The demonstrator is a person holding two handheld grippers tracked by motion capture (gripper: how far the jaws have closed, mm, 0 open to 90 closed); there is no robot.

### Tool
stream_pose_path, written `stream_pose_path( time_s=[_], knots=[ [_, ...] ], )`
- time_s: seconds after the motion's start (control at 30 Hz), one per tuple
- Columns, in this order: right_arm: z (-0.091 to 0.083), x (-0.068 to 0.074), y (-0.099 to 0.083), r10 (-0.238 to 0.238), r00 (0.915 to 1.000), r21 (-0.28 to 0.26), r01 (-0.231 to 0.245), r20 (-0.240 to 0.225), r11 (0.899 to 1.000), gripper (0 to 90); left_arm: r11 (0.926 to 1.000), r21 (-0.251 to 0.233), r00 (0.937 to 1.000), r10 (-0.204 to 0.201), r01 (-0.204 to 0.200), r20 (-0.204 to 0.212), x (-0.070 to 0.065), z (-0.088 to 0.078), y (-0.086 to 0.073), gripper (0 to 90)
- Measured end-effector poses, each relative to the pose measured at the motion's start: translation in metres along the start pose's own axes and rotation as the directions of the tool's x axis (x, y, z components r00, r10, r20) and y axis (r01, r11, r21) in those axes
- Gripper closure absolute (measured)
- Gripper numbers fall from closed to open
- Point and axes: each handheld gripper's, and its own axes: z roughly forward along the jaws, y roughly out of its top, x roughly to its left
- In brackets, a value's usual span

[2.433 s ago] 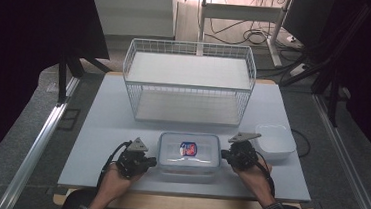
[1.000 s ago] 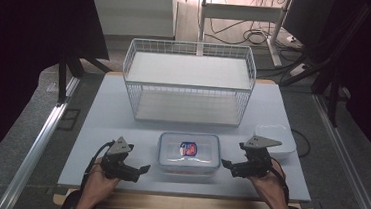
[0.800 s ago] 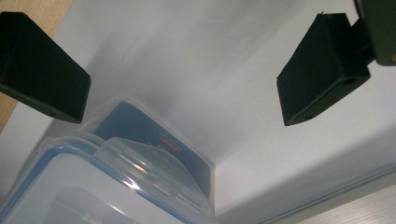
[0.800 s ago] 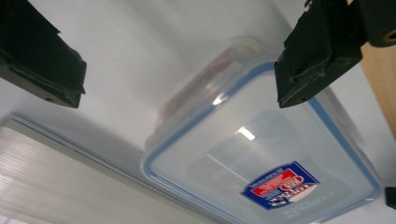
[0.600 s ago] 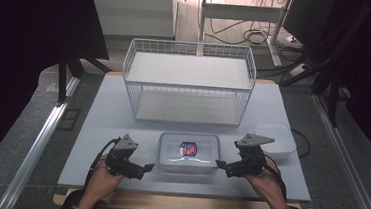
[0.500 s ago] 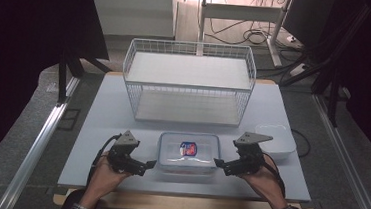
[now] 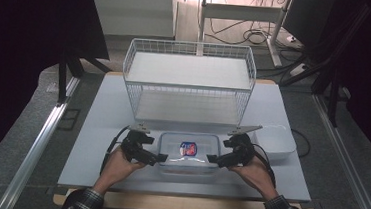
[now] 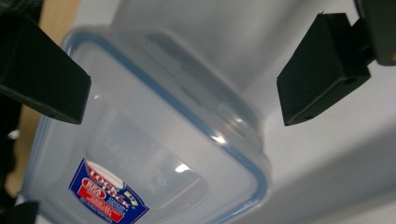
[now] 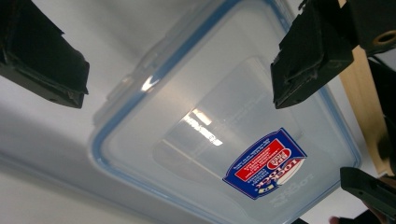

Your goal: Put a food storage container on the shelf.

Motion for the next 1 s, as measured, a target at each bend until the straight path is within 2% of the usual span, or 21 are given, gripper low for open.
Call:
stream_pose_path(
  time_s=[0.03,0.07,0.1,0.13,0.17,0.23,0.27,0.3,0.37,0.47,0.53,0.57,0.63,0.67,0.7,0.8,0.83,0.87,0.9,0.93,1.0],
  knots=[
    [0.000,0.000,0.000,0.000,1.0000,0.000,0.000,0.000,1.000,4.9,1.0000,0.000,1.0000,0.000,0.000,0.000,0.000,0.000,0.000,1.0],
    [0.004,-0.001,0.000,0.010,0.9998,0.011,-0.010,-0.014,1.000,4.7,0.9996,0.008,0.9990,-0.026,0.025,0.038,0.003,0.005,0.001,0.5],
    [0.010,-0.005,-0.001,0.043,0.9970,0.026,-0.041,-0.064,0.999,2.9,0.9993,0.009,0.9977,-0.037,0.037,0.057,0.004,0.007,0.002,0.3],
    [0.010,-0.005,-0.001,0.043,0.9970,0.026,-0.041,-0.064,0.999,2.9,0.9984,0.015,0.9948,-0.055,0.054,0.085,0.005,0.011,0.002,0.3],
    [0.013,-0.005,-0.002,0.059,0.9949,0.031,-0.057,-0.081,0.998,2.2,0.9964,0.033,0.9875,-0.082,0.078,0.135,0.006,0.016,0.001,0.0],
    [0.016,-0.006,-0.003,0.089,0.9895,0.047,-0.084,-0.114,0.995,2.0,0.9929,0.036,0.9801,-0.117,0.113,0.160,0.008,0.018,-0.001,0.0],
    [0.018,-0.007,-0.004,0.111,0.9859,0.055,-0.105,-0.125,0.993,1.5,0.9900,0.058,0.9738,-0.137,0.129,0.181,0.009,0.018,-0.003,0.0],
    [0.018,-0.007,-0.004,0.126,0.9834,0.062,-0.118,-0.131,0.991,1.9,0.9900,0.058,0.9738,-0.137,0.129,0.181,0.009,0.018,-0.003,0.6],
    [0.018,-0.010,-0.005,0.157,0.9767,0.078,-0.147,-0.147,0.986,3.1,0.9833,0.065,0.9647,-0.179,0.170,0.193,0.010,0.014,-0.006,3.6],
    [0.018,-0.016,-0.009,0.242,0.9505,0.116,-0.223,-0.195,0.968,7.2,0.9820,0.059,0.9584,-0.188,0.179,0.215,0.012,0.008,-0.010,11.8],
    [0.016,-0.018,-0.011,0.273,0.9392,0.121,-0.252,-0.208,0.960,10.4,0.9813,0.051,0.9570,-0.192,0.185,0.217,0.011,0.005,-0.012,16.7],
    [0.015,-0.018,-0.011,0.279,0.9380,0.119,-0.259,-0.206,0.959,12.1,0.9794,0.048,0.9556,-0.202,0.196,0.215,0.011,0.005,-0.012,17.4],
    [0.009,-0.015,-0.010,0.262,0.9477,0.094,-0.248,-0.183,0.964,19.3,0.9740,0.038,0.9510,-0.226,0.224,0.211,0.011,0.003,-0.012,20.1],
    [0.007,-0.015,-0.010,0.251,0.9517,0.089,-0.238,-0.178,0.967,20.6,0.9734,0.033,0.9509,-0.228,0.227,0.209,0.012,0.002,-0.012,23.5],
    [0.005,-0.014,-0.010,0.252,0.9518,0.088,-0.240,-0.174,0.967,23.2,0.9725,0.019,0.9502,-0.231,0.232,0.209,0.012,-0.001,-0.012,26.0],
    [-0.004,-0.016,-0.014,0.295,0.9372,0.051,-0.291,-0.186,0.955,35.5,0.9721,0.003,0.9493,-0.230,0.234,0.215,0.011,-0.004,-0.013,34.8],
    [-0.007,-0.017,-0.015,0.297,0.9356,0.031,-0.296,-0.191,0.955,39.9,0.9650,-0.036,0.9427,-0.245,0.260,0.226,0.011,-0.008,-0.016,38.5],
    [-0.011,-0.017,-0.015,0.304,0.9333,0.013,-0.307,-0.192,0.952,43.7,0.9653,-0.046,0.9439,-0.241,0.257,0.226,0.011,-0.010,-0.017,41.2],
    [-0.011,-0.017,-0.015,0.304,0.9333,0.013,-0.307,-0.192,0.952,43.7,0.9653,-0.046,0.9439,-0.241,0.257,0.226,0.011,-0.010,-0.017,42.6],
    [-0.016,-0.015,-0.016,0.293,0.9377,-0.007,-0.300,-0.186,0.954,48.4,0.9647,-0.060,0.9467,-0.238,0.256,0.217,0.009,-0.012,-0.017,44.3],
    [-0.019,-0.012,-0.018,0.286,0.9409,-0.024,-0.295,-0.181,0.955,49.6,0.9625,-0.073,0.9469,-0.241,0.261,0.213,0.008,-0.013,-0.017,45.8]
  ],
)
